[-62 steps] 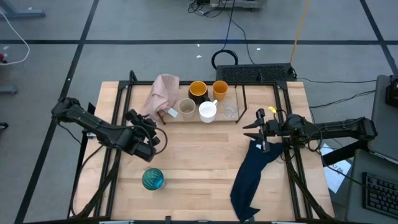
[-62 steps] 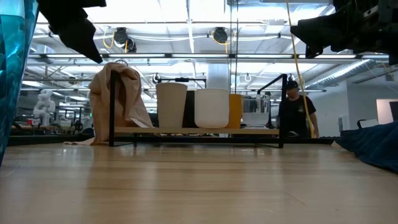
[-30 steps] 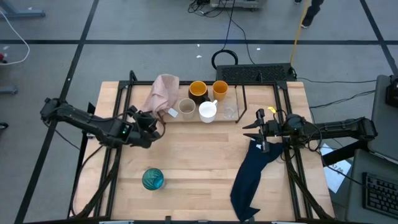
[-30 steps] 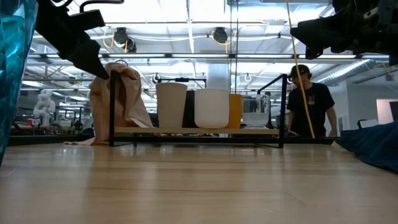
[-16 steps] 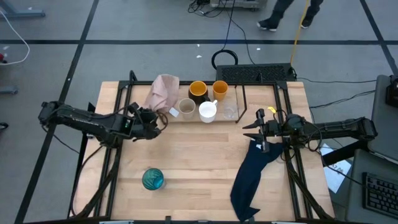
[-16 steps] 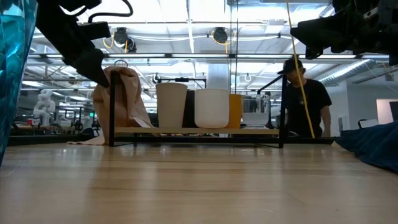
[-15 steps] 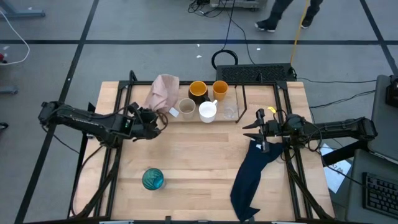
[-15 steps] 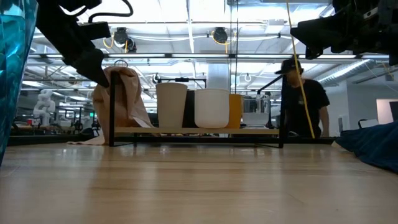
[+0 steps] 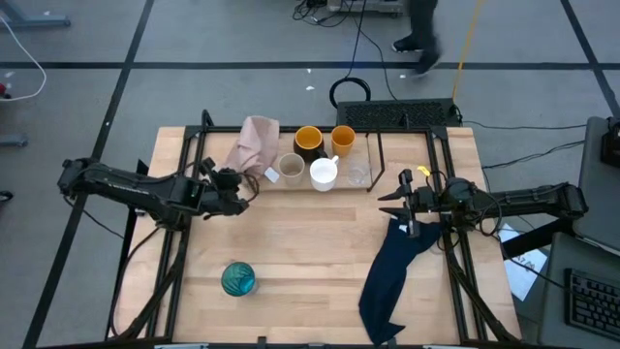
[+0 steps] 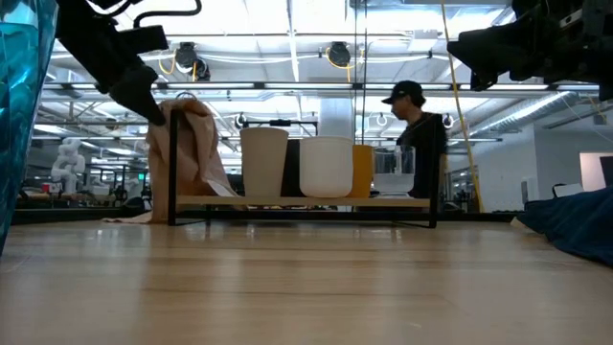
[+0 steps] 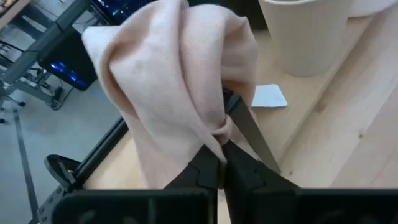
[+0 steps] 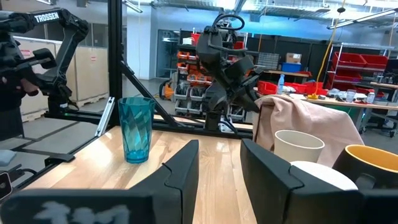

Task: Stack small to large cups/mugs on shelf
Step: Remove the light pink table napkin from the shelf

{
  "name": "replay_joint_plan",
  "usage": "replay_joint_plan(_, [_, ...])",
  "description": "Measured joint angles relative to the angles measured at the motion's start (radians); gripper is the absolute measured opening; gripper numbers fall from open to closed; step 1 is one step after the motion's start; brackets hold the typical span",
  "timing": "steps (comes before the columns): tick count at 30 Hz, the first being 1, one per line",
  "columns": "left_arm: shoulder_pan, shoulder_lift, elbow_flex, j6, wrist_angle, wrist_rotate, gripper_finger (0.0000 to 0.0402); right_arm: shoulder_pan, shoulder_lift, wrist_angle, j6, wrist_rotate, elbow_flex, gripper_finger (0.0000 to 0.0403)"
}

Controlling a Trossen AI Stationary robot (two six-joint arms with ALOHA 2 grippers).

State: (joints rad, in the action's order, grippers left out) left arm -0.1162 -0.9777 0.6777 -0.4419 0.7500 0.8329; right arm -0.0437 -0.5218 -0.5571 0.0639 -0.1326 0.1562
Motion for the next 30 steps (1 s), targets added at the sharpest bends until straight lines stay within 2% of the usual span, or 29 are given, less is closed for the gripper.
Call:
replay_joint_plan(8, [-0.001,0.090,0.000,0.026,0.003,0.054,0.0003,0.000,0.000,0.000,-0.018,0.000,0.000,0.0110])
replay_joint_plan(14, [-0.001,0.175,0.006,0.126,-0.044,0.084,0.0002,0.000,0.000,0.000,-0.026,0.000,0.000,0.0110])
replay_joint_plan(20, [-0.001,0.200,0.115,0.279,-0.068,0.095,0.0001,0.000,0.000,0.001,-0.026,0.000,0.000,0.0110])
replay_joint_plan(30, [-0.004,0.192,0.338,0.526,-0.071,0.206,0.0000,0.000,0.000,0.020,-0.026,0.000,0.000,0.0110])
